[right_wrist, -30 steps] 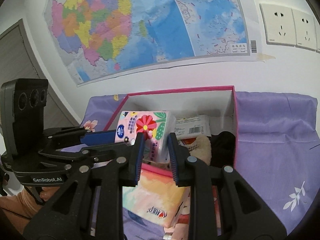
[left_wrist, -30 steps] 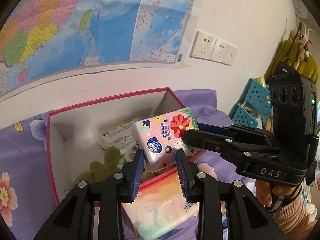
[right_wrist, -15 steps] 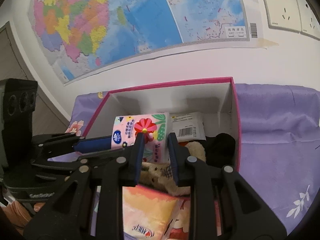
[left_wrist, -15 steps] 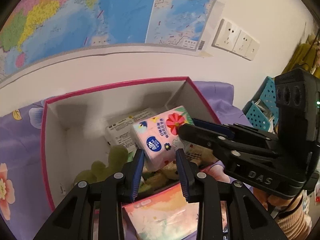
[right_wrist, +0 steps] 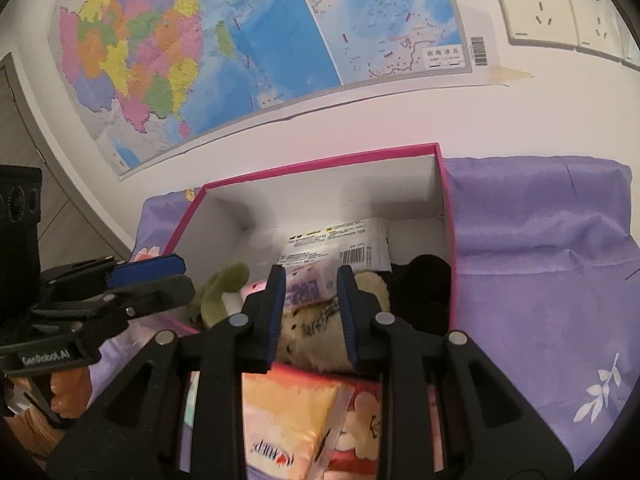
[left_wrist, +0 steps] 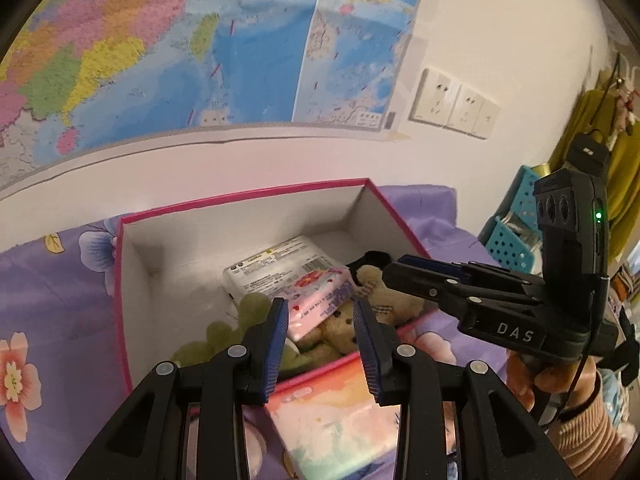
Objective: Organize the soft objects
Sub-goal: 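Carry the tissue pack into the pink box and open the left gripper, then move the left gripper down to the blue gingham scrunchie and grasp it, then carry the scrunchie into the pink box and open the left gripper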
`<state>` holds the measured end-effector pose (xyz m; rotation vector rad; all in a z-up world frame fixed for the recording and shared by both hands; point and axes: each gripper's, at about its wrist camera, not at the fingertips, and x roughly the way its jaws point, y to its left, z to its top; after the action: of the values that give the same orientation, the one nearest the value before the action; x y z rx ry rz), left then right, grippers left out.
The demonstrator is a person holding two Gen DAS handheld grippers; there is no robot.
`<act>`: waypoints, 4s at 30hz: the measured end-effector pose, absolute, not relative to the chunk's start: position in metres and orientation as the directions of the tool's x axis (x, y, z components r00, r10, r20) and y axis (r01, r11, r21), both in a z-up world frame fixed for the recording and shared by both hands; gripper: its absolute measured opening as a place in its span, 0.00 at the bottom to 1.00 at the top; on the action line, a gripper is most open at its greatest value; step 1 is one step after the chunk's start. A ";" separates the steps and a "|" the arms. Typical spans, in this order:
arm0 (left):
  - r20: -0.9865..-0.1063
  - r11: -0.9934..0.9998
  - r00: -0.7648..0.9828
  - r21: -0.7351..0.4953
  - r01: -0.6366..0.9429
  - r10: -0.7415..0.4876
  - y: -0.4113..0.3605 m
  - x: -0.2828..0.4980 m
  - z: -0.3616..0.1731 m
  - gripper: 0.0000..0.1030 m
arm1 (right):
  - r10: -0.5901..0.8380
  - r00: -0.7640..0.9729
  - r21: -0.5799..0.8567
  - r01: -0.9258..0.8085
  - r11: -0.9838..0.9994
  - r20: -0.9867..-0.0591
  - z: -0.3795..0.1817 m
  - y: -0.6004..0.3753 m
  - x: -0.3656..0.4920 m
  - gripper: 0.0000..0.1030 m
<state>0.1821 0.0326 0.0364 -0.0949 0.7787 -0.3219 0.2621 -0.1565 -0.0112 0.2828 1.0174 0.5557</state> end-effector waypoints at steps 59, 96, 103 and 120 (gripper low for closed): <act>-0.781 0.782 0.271 -0.396 0.482 -0.563 -0.056 0.066 -0.081 0.20 | 0.616 0.191 0.575 -0.232 0.785 -0.764 -0.057 -0.211 0.067 0.17; -0.651 0.850 0.574 -0.232 0.474 -0.497 -0.031 0.136 0.048 0.20 | 0.629 0.467 0.480 -0.407 0.777 -0.621 0.049 -0.192 0.190 0.13; -0.664 0.878 0.594 -0.222 0.424 -0.455 -0.028 0.175 0.051 0.20 | 0.596 0.485 0.463 -0.375 0.803 -0.640 0.043 -0.188 0.228 0.13; -0.748 0.940 0.578 -0.190 0.284 -0.326 -0.028 0.231 0.019 0.28 | 0.419 0.476 0.357 -0.219 0.908 -0.773 -0.014 -0.183 0.292 0.26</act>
<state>0.2314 -0.0275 0.0191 -0.0514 0.8851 -0.3573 0.2919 -0.1832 -0.0135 0.2209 1.0026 0.3931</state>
